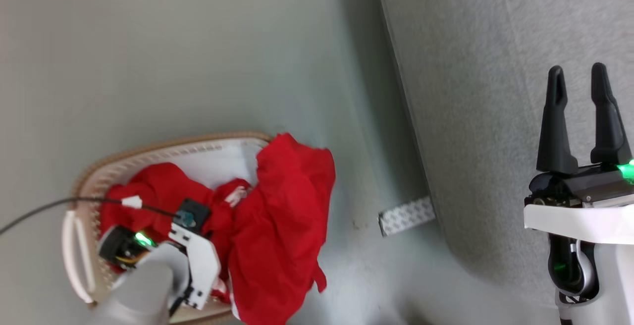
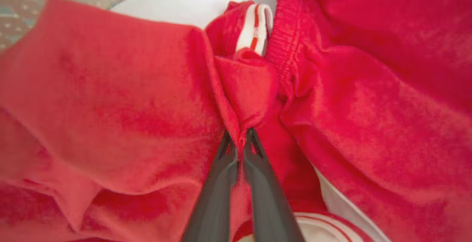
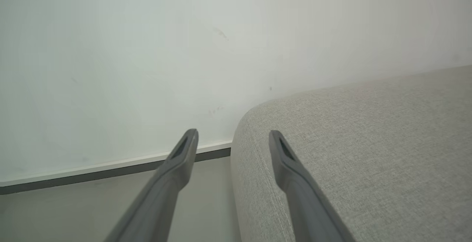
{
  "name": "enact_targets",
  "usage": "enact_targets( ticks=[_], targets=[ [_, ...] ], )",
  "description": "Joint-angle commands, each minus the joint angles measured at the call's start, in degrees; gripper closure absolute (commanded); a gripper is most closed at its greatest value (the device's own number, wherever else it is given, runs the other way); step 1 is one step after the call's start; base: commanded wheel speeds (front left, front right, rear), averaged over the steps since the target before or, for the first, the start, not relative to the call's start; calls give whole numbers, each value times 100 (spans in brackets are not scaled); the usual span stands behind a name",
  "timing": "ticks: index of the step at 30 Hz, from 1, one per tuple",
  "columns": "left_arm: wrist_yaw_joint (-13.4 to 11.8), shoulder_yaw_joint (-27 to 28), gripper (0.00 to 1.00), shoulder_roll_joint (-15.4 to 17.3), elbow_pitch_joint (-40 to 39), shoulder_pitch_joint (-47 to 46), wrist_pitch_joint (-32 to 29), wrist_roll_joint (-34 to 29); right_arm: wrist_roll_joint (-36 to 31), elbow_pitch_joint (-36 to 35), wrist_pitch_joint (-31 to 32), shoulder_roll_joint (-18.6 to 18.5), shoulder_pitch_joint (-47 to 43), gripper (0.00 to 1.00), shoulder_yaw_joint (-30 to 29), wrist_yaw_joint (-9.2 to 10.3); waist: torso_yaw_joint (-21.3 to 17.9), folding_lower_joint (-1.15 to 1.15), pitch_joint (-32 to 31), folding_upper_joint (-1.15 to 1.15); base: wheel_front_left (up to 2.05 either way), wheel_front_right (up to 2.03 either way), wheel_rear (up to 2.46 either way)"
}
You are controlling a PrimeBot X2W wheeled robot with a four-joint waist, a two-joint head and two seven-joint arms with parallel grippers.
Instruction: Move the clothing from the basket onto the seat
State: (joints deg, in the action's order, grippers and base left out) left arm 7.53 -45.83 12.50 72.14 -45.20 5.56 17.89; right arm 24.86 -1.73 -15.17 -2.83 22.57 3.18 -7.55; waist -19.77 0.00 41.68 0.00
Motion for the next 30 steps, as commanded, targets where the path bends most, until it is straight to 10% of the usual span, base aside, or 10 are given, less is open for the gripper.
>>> enact_targets(
  ticks=[1, 17, 30],
  targets=[
    [-13, 38, 100, -69, 19, 125, 155, 131, -67, 72, 3, -11, 11, 0, -5, 12, 194, 0, -475, 0, 0, 0, 0],
    [-13, 241, 100, -456, -599, 970, 959, 875, -433, 499, 3, -14, -725, 0, 101, 12, 1052, 0, -2663, 0, 0, 0, 0],
    [-172, 859, 100, -126, -2878, 1800, 960, 829, -347, 693, 3, -14, -1343, 0, 196, 12, 1585, 0, -3828, 0, 0, 0, 0]
  ],
)
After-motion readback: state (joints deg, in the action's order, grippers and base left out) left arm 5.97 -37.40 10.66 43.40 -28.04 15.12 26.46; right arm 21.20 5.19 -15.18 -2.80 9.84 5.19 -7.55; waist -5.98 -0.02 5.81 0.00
